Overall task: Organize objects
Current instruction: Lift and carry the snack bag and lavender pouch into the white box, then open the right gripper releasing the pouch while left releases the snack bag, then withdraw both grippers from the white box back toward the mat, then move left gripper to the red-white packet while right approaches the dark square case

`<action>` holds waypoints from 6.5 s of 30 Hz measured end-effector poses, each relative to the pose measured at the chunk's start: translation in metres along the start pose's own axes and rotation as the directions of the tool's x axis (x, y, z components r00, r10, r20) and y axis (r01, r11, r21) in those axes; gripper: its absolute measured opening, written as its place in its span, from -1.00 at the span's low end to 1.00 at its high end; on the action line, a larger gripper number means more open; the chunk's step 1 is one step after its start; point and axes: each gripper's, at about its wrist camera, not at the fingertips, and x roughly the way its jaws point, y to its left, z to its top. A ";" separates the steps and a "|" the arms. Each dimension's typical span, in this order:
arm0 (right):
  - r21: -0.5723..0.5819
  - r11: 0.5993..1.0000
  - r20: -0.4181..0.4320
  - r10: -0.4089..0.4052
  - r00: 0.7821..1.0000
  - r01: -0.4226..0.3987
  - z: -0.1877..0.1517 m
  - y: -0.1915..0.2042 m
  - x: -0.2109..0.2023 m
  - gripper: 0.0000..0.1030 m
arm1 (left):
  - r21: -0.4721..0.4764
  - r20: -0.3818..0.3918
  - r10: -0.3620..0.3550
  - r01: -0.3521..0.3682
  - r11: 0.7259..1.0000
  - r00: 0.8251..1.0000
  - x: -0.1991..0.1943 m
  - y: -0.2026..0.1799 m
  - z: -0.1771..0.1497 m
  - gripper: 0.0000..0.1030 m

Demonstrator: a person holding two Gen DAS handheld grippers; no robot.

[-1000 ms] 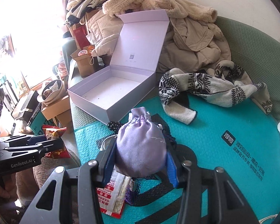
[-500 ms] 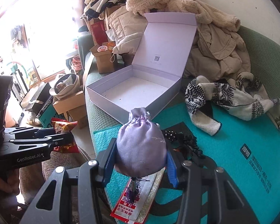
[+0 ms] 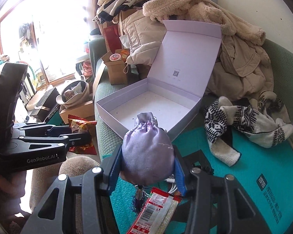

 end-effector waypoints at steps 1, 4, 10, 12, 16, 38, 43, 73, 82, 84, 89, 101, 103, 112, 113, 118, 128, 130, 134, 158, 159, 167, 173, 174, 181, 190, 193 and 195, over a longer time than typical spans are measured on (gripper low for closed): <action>-0.001 1.000 0.004 0.003 1.000 -0.003 0.004 0.000 0.002 -0.07 | 0.005 0.002 0.000 0.000 1.000 1.000 0.002 0.000 0.005 -0.33; -0.008 1.000 0.015 0.014 1.000 -0.014 0.016 -0.002 0.007 -0.07 | 0.016 0.008 -0.002 0.002 1.000 1.000 0.007 0.002 0.021 -0.33; -0.033 0.999 0.041 0.027 0.999 -0.025 0.039 -0.006 0.017 -0.07 | 0.033 0.019 -0.006 0.005 0.999 1.000 0.018 0.006 0.051 -0.33; -0.042 0.999 0.046 0.028 0.999 -0.026 0.046 -0.007 0.021 -0.07 | 0.039 0.021 -0.007 0.006 0.999 1.000 0.022 0.007 0.060 -0.33; -0.052 0.998 0.053 0.030 0.998 -0.027 0.059 -0.010 0.030 -0.07 | 0.050 0.024 -0.015 0.013 0.999 1.000 0.032 0.008 0.078 -0.33; -0.112 0.994 0.078 0.004 0.997 0.005 0.122 -0.032 0.100 -0.07 | 0.118 0.029 -0.016 0.012 0.993 0.999 0.110 0.021 0.171 -0.33; -0.109 0.994 0.063 0.004 0.998 0.003 0.129 -0.040 0.120 -0.07 | 0.122 0.013 -0.014 0.012 0.992 1.000 0.135 0.028 0.185 -0.33; -0.086 0.996 -0.029 -0.016 0.999 0.013 0.143 -0.076 0.212 -0.07 | 0.197 -0.066 0.014 0.000 0.980 0.998 0.254 0.038 0.227 -0.33; -0.079 0.997 -0.064 -0.012 0.998 0.007 0.140 -0.078 0.223 -0.05 | 0.189 -0.084 0.011 0.005 0.982 0.996 0.274 0.043 0.225 -0.32; -0.077 0.997 -0.071 -0.018 0.997 0.012 0.141 -0.078 0.225 -0.02 | 0.183 -0.082 0.020 -0.004 0.983 0.996 0.275 0.044 0.225 -0.31; -0.078 0.996 -0.072 -0.053 0.996 0.048 0.141 -0.079 0.223 0.16 | 0.181 -0.068 0.050 -0.037 0.983 0.996 0.274 0.047 0.225 0.08; -0.066 0.996 -0.054 -0.067 0.996 0.063 0.145 -0.080 0.203 0.16 | 0.181 -0.034 0.049 -0.042 0.983 0.998 0.249 0.055 0.229 0.10; -0.068 0.996 -0.047 -0.069 0.997 0.065 0.147 -0.079 0.198 0.16 | 0.183 -0.025 0.049 -0.044 0.982 0.998 0.243 0.055 0.229 0.10; -0.077 0.994 -0.008 -0.081 0.997 0.080 0.156 -0.073 0.169 0.16 | 0.189 0.020 0.048 -0.051 0.981 0.999 0.191 0.041 0.233 0.10; -0.078 0.994 -0.003 -0.083 0.997 0.082 0.157 -0.072 0.166 0.16 | 0.191 0.025 0.049 -0.053 0.980 0.998 0.182 0.037 0.234 0.10; -0.084 0.993 0.022 -0.085 0.996 0.086 0.160 -0.069 0.146 0.16 | 0.194 0.047 0.053 -0.061 0.979 0.998 0.158 0.028 0.234 0.10; -0.091 0.992 0.065 -0.082 0.995 0.088 0.162 -0.058 0.105 0.16 | 0.191 0.096 0.054 -0.072 0.979 0.994 0.104 0.015 0.227 0.10; -0.093 0.992 0.075 -0.081 0.994 0.088 0.161 -0.055 0.095 0.16 | 0.192 0.105 0.055 -0.075 0.979 0.993 0.094 0.013 0.224 0.10; -0.094 0.992 0.094 -0.080 0.992 0.089 0.160 -0.050 0.077 0.16 | 0.193 0.126 0.056 -0.079 0.978 0.991 0.072 0.006 0.218 0.10; -0.074 0.990 0.158 -0.111 0.981 0.124 0.118 -0.027 -0.020 0.16 | 0.207 0.177 0.032 -0.069 0.976 0.984 -0.025 -0.037 0.147 0.10; -0.071 0.990 0.158 -0.112 0.981 0.125 0.115 -0.027 -0.023 0.16 | 0.208 0.176 0.030 -0.067 0.976 0.984 -0.028 -0.039 0.143 0.10; -0.053 0.989 0.153 -0.127 0.980 0.137 0.088 -0.023 -0.047 0.16 | 0.213 0.160 0.014 -0.049 0.976 0.987 -0.043 -0.056 0.109 0.10; -0.041 0.988 0.139 -0.140 0.980 0.147 0.065 -0.022 -0.059 0.16 | 0.226 0.149 0.004 -0.038 0.973 0.989 -0.048 -0.069 0.085 0.10; -0.038 0.988 0.136 -0.141 0.981 0.148 0.061 -0.022 -0.061 0.16 | 0.225 0.144 0.002 -0.035 0.974 0.990 -0.048 -0.071 0.081 0.10; -0.018 0.988 0.110 -0.148 0.983 0.151 0.034 -0.025 -0.068 0.16 | 0.226 0.115 -0.009 -0.017 0.974 0.993 -0.045 -0.082 0.051 0.10; 0.013 0.987 0.067 -0.159 0.985 0.159 -0.002 -0.028 -0.073 0.16 | 0.237 0.066 -0.026 0.010 0.972 0.997 -0.035 -0.095 0.012 0.10; 0.025 0.987 0.051 -0.159 0.986 0.158 -0.014 -0.030 -0.072 0.16 | 0.243 0.053 -0.029 0.015 0.970 0.998 -0.032 -0.100 0.000 0.10; 0.034 0.987 0.040 -0.158 0.987 0.156 -0.022 -0.031 -0.071 0.16 | 0.247 0.044 -0.030 0.018 0.969 0.999 -0.029 -0.103 -0.009 0.10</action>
